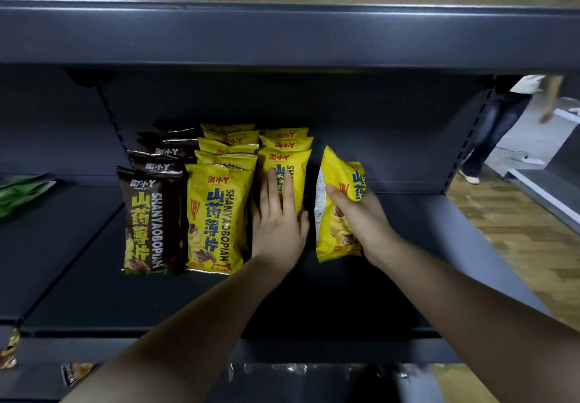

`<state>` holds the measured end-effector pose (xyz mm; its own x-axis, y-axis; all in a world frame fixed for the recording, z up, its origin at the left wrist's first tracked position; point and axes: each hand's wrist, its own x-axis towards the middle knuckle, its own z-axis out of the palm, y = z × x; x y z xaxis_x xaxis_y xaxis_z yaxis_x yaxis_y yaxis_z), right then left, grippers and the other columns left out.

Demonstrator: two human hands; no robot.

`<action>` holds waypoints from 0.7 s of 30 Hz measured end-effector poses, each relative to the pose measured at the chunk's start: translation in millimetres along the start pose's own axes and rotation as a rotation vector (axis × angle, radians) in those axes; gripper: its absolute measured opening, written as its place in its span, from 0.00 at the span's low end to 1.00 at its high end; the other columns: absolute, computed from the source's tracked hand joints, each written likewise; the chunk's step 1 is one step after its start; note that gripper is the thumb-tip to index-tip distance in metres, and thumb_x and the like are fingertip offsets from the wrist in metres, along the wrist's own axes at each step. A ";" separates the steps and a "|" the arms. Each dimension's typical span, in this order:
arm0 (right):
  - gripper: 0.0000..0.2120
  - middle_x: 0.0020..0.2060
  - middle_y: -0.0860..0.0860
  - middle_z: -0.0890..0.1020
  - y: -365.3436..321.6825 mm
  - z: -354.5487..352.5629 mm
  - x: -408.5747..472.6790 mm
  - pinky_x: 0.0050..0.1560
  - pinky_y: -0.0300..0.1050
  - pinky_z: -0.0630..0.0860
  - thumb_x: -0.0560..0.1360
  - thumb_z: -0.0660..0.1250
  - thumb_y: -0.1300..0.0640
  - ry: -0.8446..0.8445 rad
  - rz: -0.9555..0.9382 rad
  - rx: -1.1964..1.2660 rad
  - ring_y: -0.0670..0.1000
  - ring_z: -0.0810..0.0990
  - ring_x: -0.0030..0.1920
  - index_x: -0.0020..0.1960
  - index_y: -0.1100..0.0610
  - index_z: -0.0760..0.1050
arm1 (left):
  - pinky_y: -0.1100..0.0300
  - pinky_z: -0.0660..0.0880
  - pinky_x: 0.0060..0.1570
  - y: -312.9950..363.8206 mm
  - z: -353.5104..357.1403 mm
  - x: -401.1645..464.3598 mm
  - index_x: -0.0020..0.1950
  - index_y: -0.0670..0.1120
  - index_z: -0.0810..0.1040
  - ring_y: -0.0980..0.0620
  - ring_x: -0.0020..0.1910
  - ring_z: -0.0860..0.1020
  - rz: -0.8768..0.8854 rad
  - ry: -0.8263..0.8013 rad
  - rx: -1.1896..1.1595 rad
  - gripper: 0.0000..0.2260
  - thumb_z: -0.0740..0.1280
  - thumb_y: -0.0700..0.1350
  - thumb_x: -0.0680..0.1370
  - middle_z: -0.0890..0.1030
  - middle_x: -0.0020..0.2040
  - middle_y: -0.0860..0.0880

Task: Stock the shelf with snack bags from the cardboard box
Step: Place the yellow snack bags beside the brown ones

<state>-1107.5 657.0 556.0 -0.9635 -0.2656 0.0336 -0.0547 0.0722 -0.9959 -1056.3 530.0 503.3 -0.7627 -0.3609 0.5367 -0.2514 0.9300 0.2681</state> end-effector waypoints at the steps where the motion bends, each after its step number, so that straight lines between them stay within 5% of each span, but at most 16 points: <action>1: 0.16 0.47 0.48 0.83 -1.4 1.3 -2.1 0.56 0.53 0.79 0.74 0.70 0.49 -0.006 -0.010 -0.003 0.50 0.82 0.49 0.59 0.54 0.76 | 0.45 0.65 0.68 0.5 -7.6 -1.8 0.77 0.42 0.52 0.43 0.75 0.57 -0.010 0.010 -0.081 0.31 0.49 0.55 0.77 0.54 0.77 0.42; 4: 0.17 0.49 0.49 0.83 -4.2 6.9 -8.8 0.55 0.51 0.79 0.74 0.71 0.50 -0.030 -0.034 0.005 0.50 0.82 0.50 0.60 0.55 0.74 | 0.49 0.64 0.69 0.3 -34.8 -18.1 0.74 0.37 0.60 0.43 0.72 0.62 -0.007 0.081 -0.319 0.29 0.49 0.55 0.78 0.63 0.73 0.40; 7: 0.24 0.50 0.47 0.81 -6.6 15.4 -21.5 0.52 0.44 0.77 0.73 0.71 0.49 -0.079 -0.044 0.040 0.46 0.81 0.49 0.63 0.56 0.69 | 0.52 0.61 0.72 6.3 -57.8 -38.3 0.76 0.41 0.56 0.47 0.73 0.62 0.092 -0.142 -0.511 0.36 0.56 0.63 0.76 0.62 0.74 0.44; 11: 0.21 0.49 0.44 0.79 -7.6 25.7 -38.9 0.44 0.32 0.75 0.74 0.67 0.46 -0.227 -0.040 0.007 0.38 0.78 0.45 0.63 0.51 0.65 | 0.52 0.61 0.72 -0.1 -47.5 -39.5 0.78 0.47 0.47 0.51 0.75 0.58 -0.024 -0.269 -0.625 0.45 0.73 0.49 0.71 0.57 0.77 0.49; 14: 0.19 0.57 0.46 0.79 -8.9 29.8 -40.3 0.58 0.42 0.75 0.76 0.66 0.45 -0.309 -0.038 -0.078 0.44 0.79 0.55 0.63 0.50 0.68 | 0.54 0.66 0.69 -12.7 -45.3 -32.0 0.75 0.49 0.55 0.52 0.69 0.68 -0.143 -0.324 -0.755 0.38 0.71 0.36 0.71 0.69 0.70 0.51; 17: 0.16 0.55 0.48 0.80 -10.6 35.2 -32.7 0.57 0.43 0.76 0.75 0.69 0.53 -0.312 -0.087 -0.167 0.47 0.80 0.54 0.61 0.54 0.71 | 0.49 0.72 0.64 -18.0 -46.8 -29.9 0.72 0.49 0.61 0.49 0.63 0.73 -0.190 -0.267 -0.760 0.35 0.66 0.32 0.68 0.72 0.64 0.51; 21: 0.12 0.53 0.53 0.82 -5.1 48.8 -22.3 0.57 0.51 0.77 0.76 0.69 0.57 -0.169 -0.115 -0.124 0.52 0.81 0.53 0.58 0.58 0.74 | 0.50 0.59 0.73 -4.3 -48.5 -33.5 0.77 0.43 0.50 0.45 0.73 0.60 -0.241 -0.152 -0.623 0.39 0.67 0.34 0.70 0.63 0.72 0.44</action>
<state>-1073.0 615.6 556.3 -0.8921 -0.4350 0.1218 -0.2035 0.1464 -0.9681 -1000.8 534.7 523.0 -0.8152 -0.4968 0.2976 -0.0699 0.5945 0.8011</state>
